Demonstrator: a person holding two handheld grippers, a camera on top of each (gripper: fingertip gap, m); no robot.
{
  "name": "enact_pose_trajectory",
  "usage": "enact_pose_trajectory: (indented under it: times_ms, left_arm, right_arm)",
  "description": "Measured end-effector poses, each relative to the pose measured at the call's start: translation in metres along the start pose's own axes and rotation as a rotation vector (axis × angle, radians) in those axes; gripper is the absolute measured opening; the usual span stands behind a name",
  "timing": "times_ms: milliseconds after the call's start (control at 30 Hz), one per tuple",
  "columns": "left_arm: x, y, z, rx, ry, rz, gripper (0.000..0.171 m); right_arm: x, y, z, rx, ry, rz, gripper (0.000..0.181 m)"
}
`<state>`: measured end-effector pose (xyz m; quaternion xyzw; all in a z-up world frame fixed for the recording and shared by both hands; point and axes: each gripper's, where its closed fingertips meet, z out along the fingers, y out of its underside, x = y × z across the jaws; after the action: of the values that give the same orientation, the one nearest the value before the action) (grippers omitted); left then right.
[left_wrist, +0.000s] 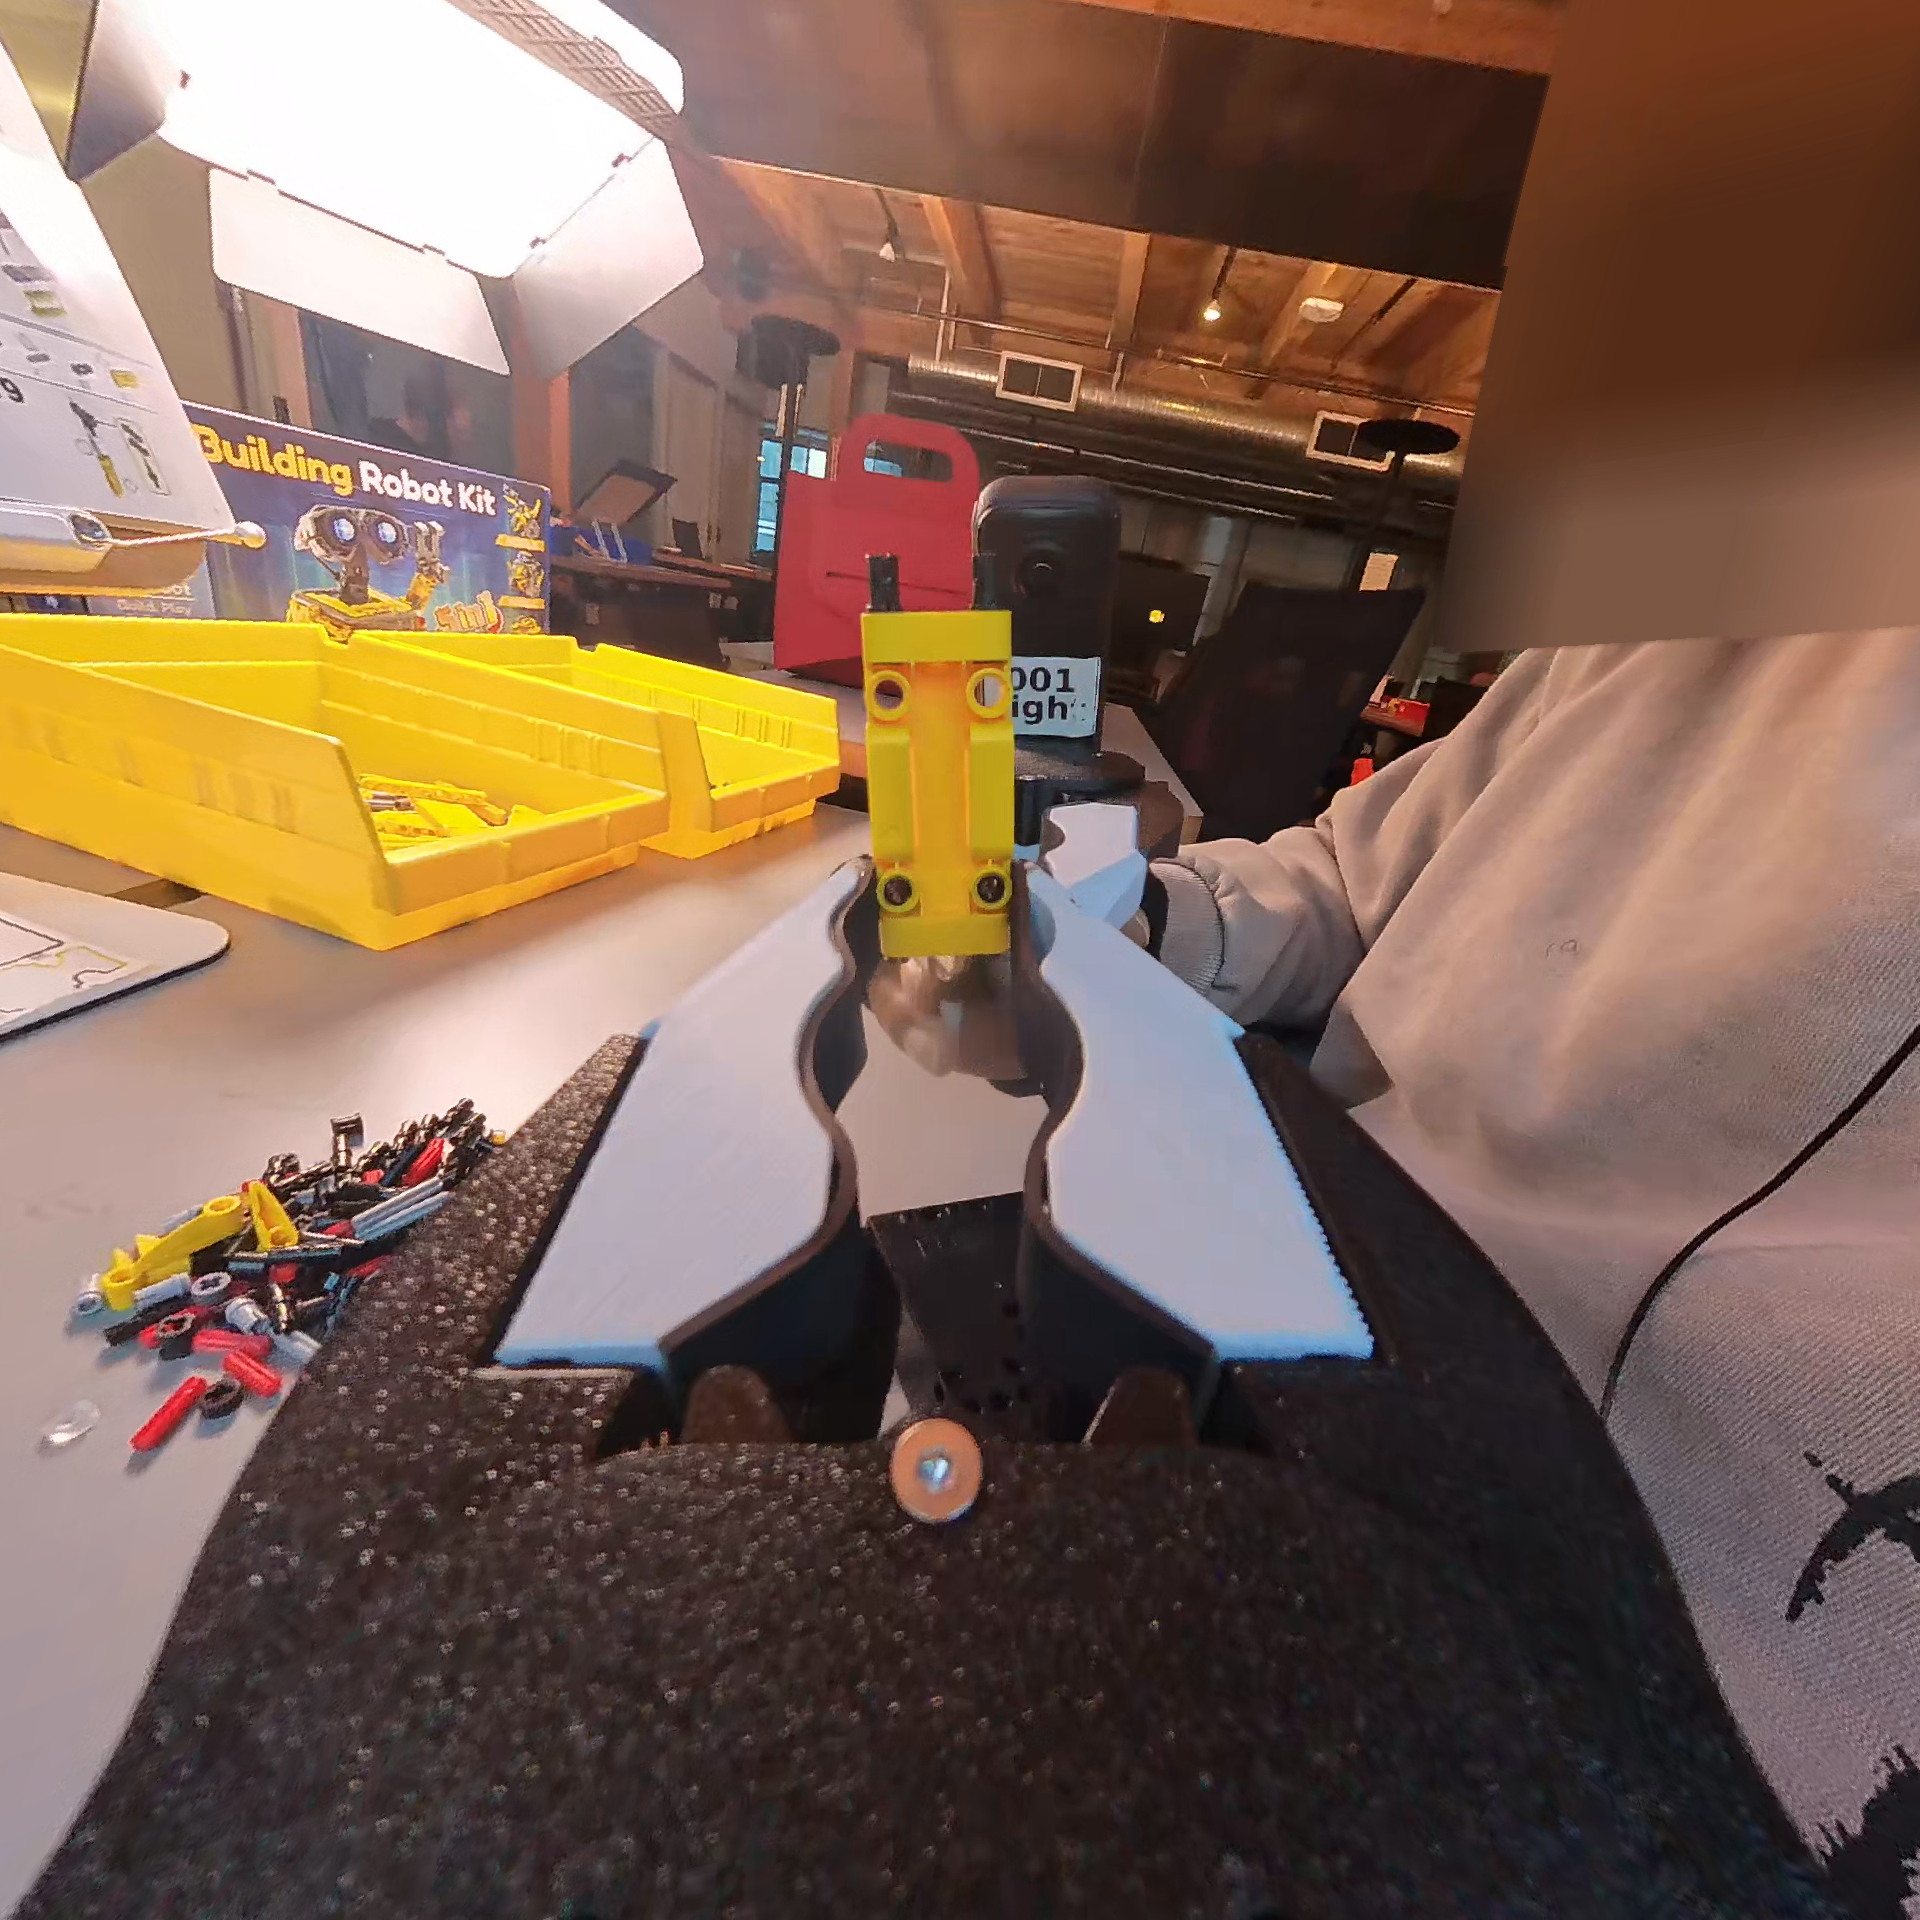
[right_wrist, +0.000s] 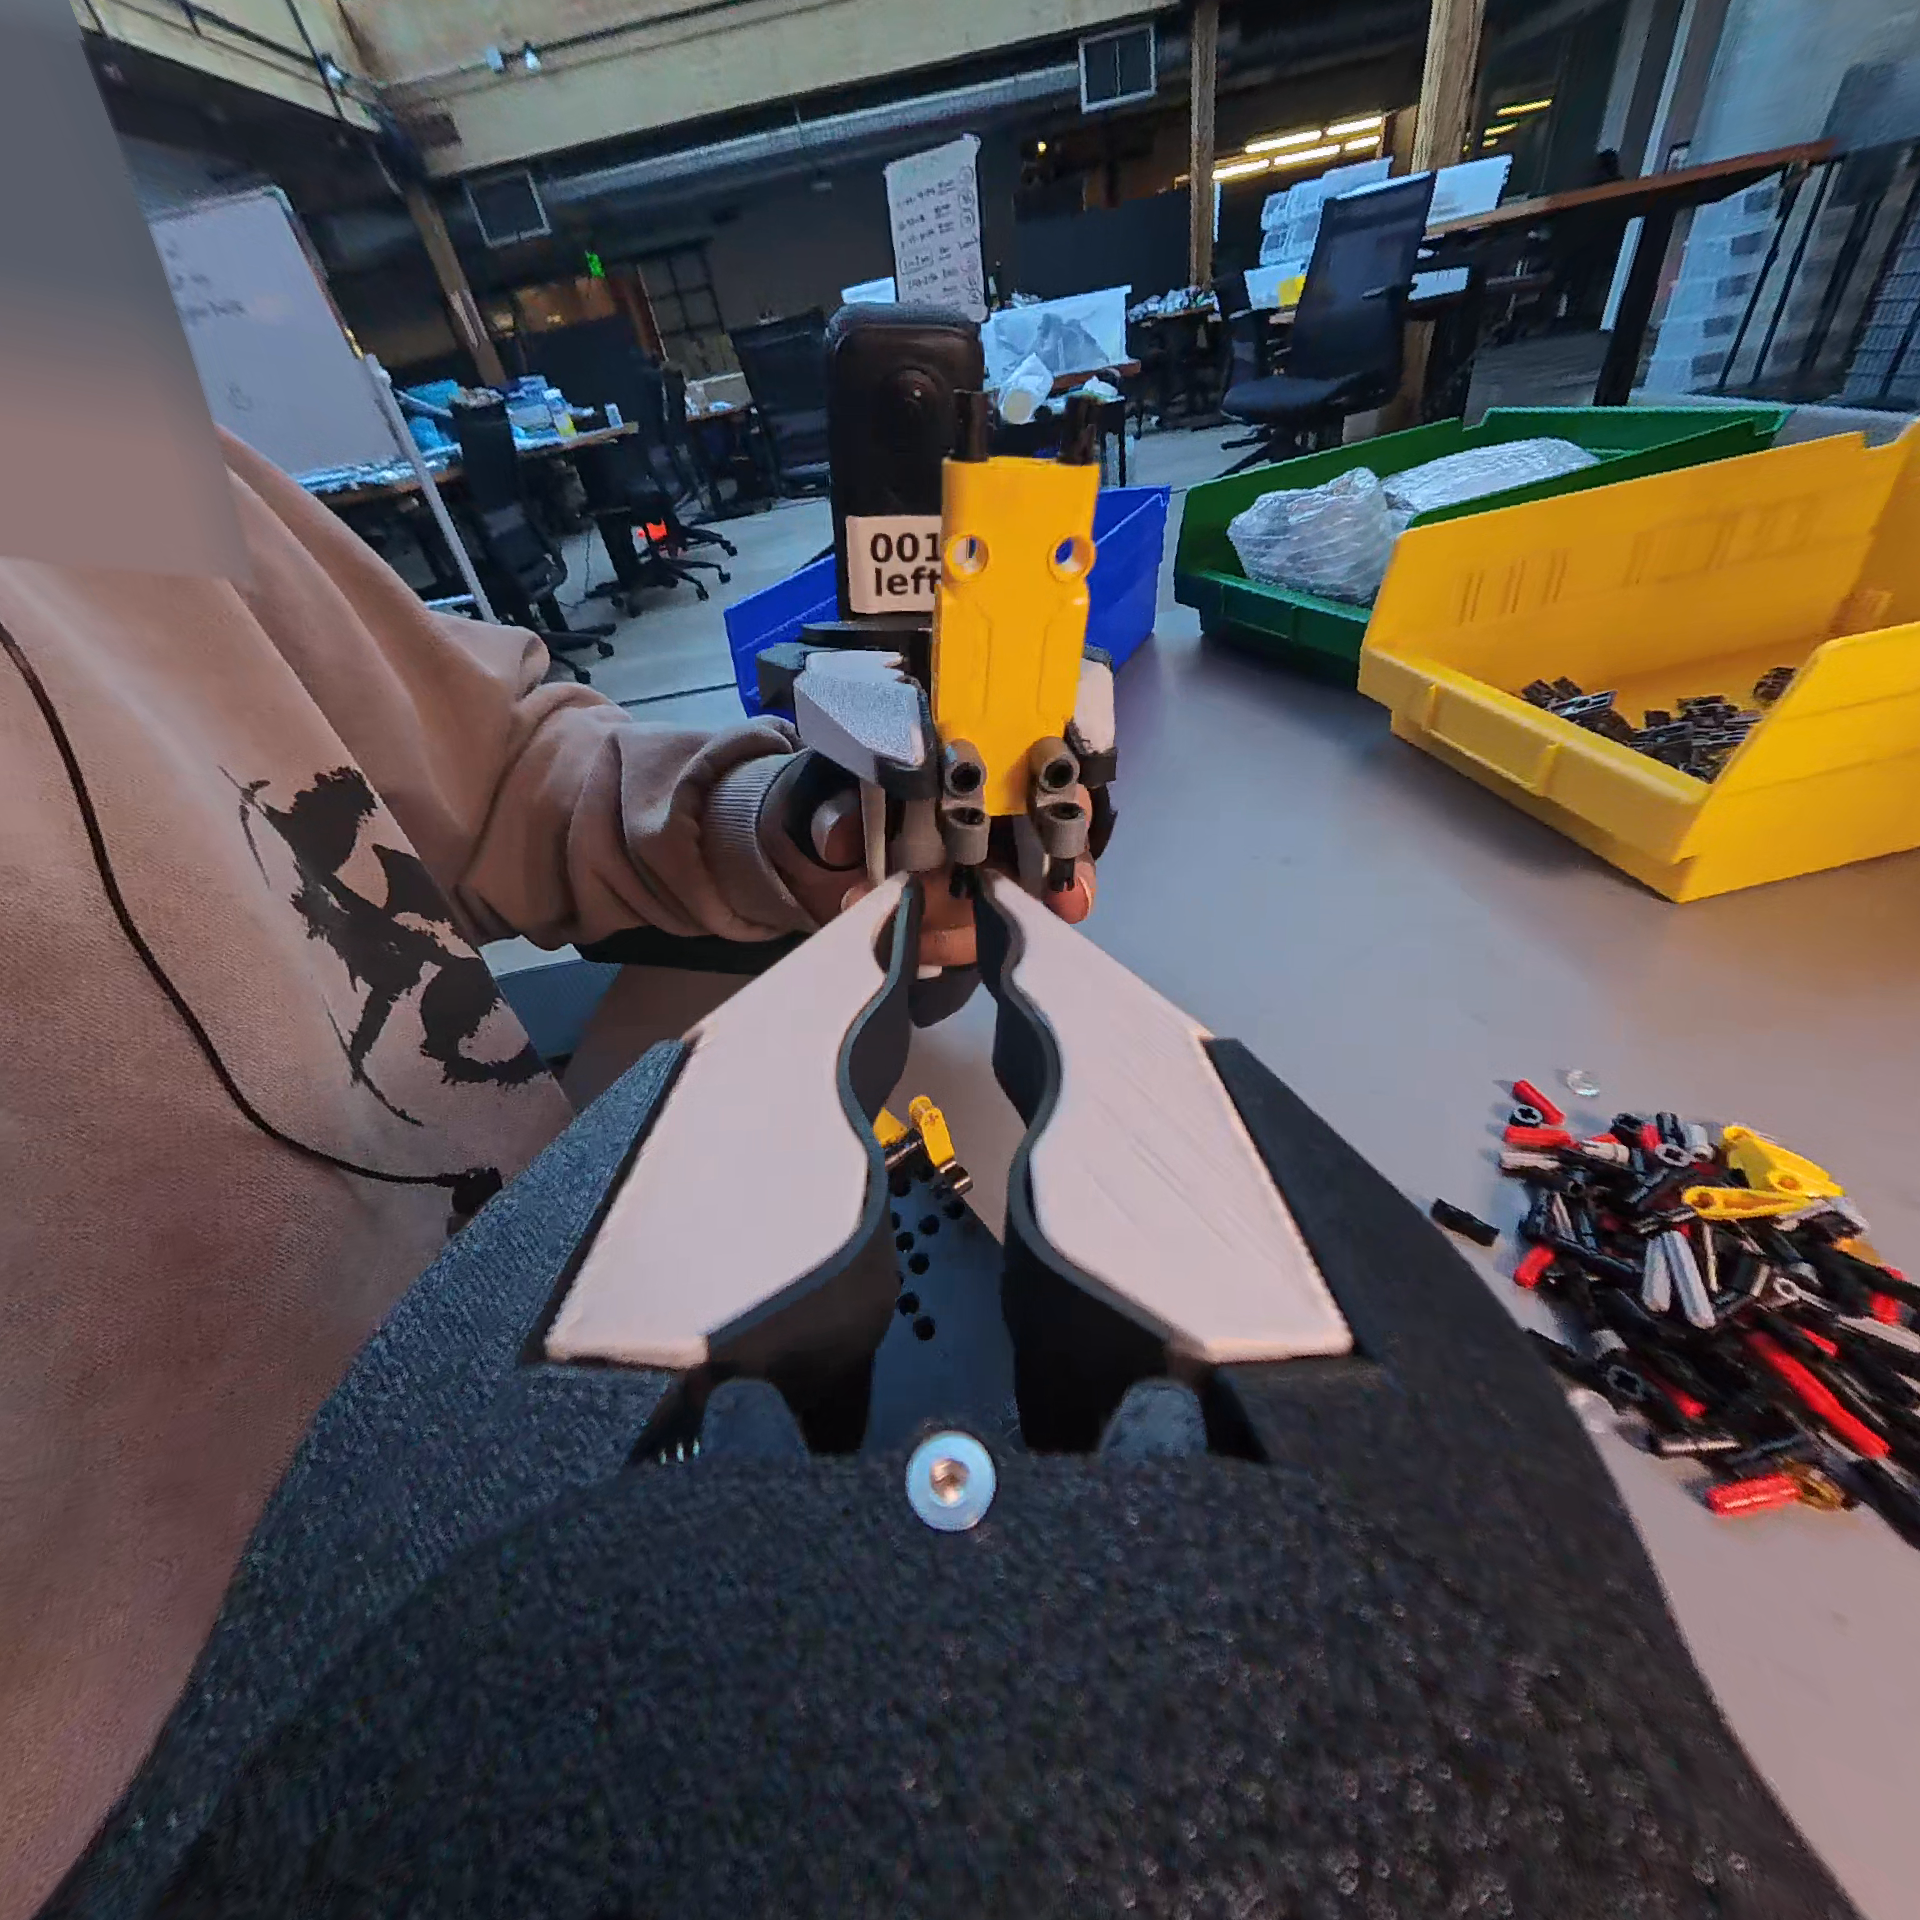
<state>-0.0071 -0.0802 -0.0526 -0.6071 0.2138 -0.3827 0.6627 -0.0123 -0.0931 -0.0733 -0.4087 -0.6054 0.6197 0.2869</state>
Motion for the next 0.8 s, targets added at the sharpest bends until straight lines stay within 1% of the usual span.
enact_pose_trajectory:
  times_ms: [33, 167, 233, 300, 333, 433, 500, 533, 600, 667, 700, 733, 800]
  left_arm:
    - [0.001, 0.0, 0.0, 0.001, 0.002, 0.01, 0.024]
    - [0.002, 0.004, 0.001, -0.032, 0.008, 0.037, 0.024]
    - [0.001, 0.01, 0.0, -0.08, 0.011, 0.035, 0.024]
    - [0.001, 0.02, -0.002, -0.157, 0.018, 0.057, 0.024]
    - [0.0, 0.023, -0.003, -0.185, 0.015, 0.071, 0.026]
    - [-0.002, 0.029, -0.003, -0.269, 0.01, 0.079, 0.043]
    - [-0.005, 0.04, -0.002, -0.359, -0.01, 0.095, 0.054]
    - [-0.006, 0.047, -0.001, -0.411, -0.022, 0.117, 0.056]
    - [-0.011, 0.062, 0.0, -0.512, -0.05, 0.168, 0.05]
    - [-0.015, 0.078, -0.001, -0.61, -0.071, 0.214, 0.033]
    - [-0.016, 0.086, -0.002, -0.655, -0.067, 0.232, 0.029]
    - [-0.016, 0.092, -0.002, -0.682, -0.062, 0.244, 0.03]
    - [-0.015, 0.097, -0.002, -0.696, -0.049, 0.259, 0.033]
  right_arm:
    - [0.001, -0.001, 0.0, 0.006, 0.006, -0.004, 0.003]
    - [0.001, 0.001, -0.003, -0.023, -0.011, -0.018, 0.003]
    - [0.003, 0.006, -0.006, -0.079, 0.003, -0.065, 0.003]
    - [0.005, 0.016, -0.008, -0.172, 0.023, -0.121, 0.003]
    - [0.007, 0.021, -0.009, -0.216, 0.037, -0.148, 0.003]
    - [0.015, 0.042, -0.012, -0.375, 0.096, -0.261, 0.003]
    - [0.021, 0.055, -0.014, -0.477, 0.132, -0.329, 0.003]
    - [0.023, 0.059, -0.014, -0.505, 0.143, -0.355, 0.003]
    - [0.023, 0.065, -0.013, -0.542, 0.139, -0.38, 0.003]
    - [0.023, 0.067, -0.012, -0.555, 0.138, -0.404, 0.003]
    - [0.023, 0.066, -0.012, -0.548, 0.136, -0.41, 0.003]
    - [0.021, 0.065, -0.013, -0.539, 0.125, -0.413, 0.003]
    - [0.02, 0.063, -0.014, -0.531, 0.115, -0.427, 0.003]
